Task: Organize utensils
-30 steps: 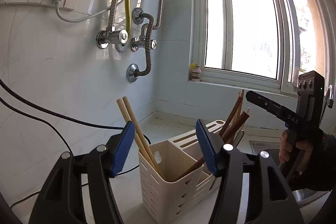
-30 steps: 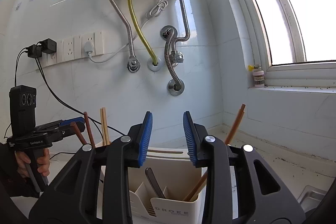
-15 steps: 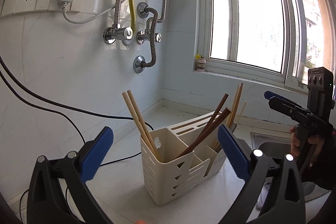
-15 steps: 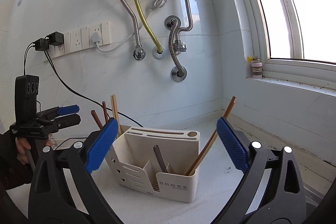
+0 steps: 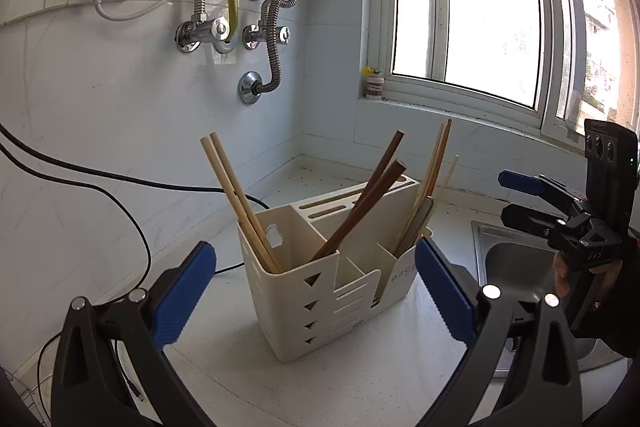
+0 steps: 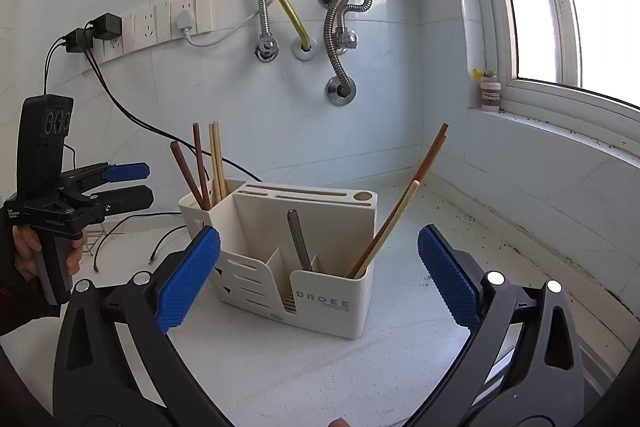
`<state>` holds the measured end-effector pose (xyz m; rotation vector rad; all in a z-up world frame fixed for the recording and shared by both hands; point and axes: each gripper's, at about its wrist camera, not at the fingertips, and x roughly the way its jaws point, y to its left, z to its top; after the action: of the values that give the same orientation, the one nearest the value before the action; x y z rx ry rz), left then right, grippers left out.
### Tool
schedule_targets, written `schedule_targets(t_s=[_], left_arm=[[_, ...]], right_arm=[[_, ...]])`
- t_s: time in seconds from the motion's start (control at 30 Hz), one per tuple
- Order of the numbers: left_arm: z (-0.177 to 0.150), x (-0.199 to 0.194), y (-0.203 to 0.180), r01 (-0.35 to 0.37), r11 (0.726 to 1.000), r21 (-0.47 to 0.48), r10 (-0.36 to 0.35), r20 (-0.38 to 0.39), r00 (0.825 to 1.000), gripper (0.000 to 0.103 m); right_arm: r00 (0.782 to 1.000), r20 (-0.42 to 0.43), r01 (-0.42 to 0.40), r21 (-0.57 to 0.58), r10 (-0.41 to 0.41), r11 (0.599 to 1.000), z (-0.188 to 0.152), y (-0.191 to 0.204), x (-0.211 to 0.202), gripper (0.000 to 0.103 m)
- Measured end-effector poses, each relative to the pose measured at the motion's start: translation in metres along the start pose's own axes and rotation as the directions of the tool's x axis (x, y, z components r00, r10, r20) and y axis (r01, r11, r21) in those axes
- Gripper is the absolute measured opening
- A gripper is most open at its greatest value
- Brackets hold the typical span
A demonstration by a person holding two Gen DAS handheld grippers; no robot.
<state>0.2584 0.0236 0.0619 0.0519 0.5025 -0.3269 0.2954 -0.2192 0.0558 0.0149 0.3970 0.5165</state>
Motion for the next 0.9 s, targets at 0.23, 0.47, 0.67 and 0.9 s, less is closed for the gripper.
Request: schedule_targets(t_s=[0.23, 0.47, 0.67, 0.9], left_arm=[[-0.007, 0.006, -0.017, 0.010, 0.999, 0.036, -0.010, -0.019, 1.000, 0.098], [-0.011, 0.004, -0.022, 0.013, 1.000, 0.022, -0.012, -0.026, 1.000, 0.098], [-0.011, 0.000, -0.025, 0.014, 1.000, 0.013, -0.013, -0.026, 1.000, 0.098], [-0.012, -0.001, -0.030, 0.013, 1.000, 0.025, -0.013, -0.035, 0.999, 0.098]], right_arm=[[1.000, -0.026, -0.006, 0.014, 0.007, 1.000, -0.010, 0.000, -0.001, 0.095], [1.000, -0.028, -0.009, 0.009, 0.009, 1.000, -0.011, 0.002, -0.005, 0.095], [1.000, -0.024, -0.010, 0.008, 0.010, 1.000, -0.009, 0.004, -0.010, 0.095], [1.000, -0.021, -0.009, 0.006, 0.009, 1.000, -0.009, 0.005, -0.013, 0.095]])
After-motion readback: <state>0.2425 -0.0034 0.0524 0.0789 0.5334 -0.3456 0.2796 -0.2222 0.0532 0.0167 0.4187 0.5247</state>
